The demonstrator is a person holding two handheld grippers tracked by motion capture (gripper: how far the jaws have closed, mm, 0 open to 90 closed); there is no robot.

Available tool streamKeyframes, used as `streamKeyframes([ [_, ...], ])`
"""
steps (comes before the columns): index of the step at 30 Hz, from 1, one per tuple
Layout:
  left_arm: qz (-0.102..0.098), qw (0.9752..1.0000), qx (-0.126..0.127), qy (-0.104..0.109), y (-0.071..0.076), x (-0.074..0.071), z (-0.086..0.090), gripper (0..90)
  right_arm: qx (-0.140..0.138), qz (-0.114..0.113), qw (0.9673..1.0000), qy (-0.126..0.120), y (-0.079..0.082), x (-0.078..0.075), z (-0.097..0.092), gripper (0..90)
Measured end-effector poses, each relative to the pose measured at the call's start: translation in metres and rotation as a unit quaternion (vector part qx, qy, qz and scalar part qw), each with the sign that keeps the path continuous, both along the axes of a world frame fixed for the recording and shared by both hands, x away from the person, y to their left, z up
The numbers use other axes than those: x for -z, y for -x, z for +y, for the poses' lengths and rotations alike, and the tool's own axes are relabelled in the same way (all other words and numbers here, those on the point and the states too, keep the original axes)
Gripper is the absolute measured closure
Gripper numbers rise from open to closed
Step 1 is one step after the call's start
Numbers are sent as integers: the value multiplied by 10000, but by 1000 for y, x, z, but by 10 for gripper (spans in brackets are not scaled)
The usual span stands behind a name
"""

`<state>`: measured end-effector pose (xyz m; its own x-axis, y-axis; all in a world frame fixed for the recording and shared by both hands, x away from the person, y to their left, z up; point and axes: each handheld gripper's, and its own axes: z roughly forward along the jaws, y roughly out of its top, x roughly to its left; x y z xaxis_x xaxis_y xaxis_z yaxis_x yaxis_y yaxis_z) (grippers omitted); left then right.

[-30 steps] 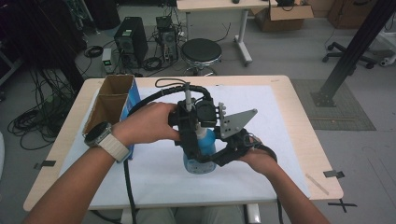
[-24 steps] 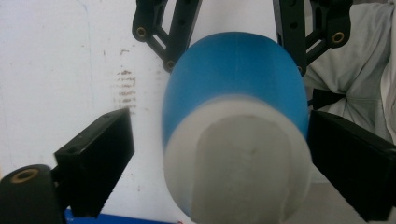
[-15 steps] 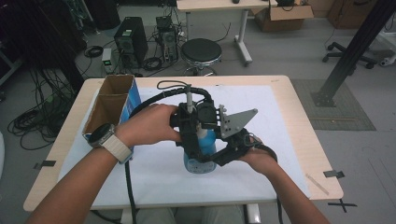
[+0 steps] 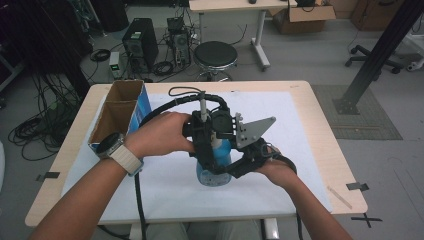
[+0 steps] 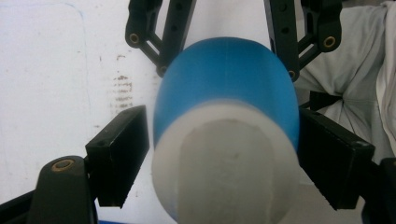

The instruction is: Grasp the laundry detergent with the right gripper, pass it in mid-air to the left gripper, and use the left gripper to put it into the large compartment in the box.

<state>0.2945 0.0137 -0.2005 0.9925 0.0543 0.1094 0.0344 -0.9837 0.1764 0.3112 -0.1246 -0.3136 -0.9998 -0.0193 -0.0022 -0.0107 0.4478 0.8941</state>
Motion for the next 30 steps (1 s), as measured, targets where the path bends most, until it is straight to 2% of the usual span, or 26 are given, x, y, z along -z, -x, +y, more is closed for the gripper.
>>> streamKeyframes([
  [11,65,10000,47,-8,0,1,0,329,-13,-7,10000,-21,0,0,0,445],
  [30,197,9998,50,-11,-1,2,1,380,-84,-42,9999,38,3,1,2,447],
])
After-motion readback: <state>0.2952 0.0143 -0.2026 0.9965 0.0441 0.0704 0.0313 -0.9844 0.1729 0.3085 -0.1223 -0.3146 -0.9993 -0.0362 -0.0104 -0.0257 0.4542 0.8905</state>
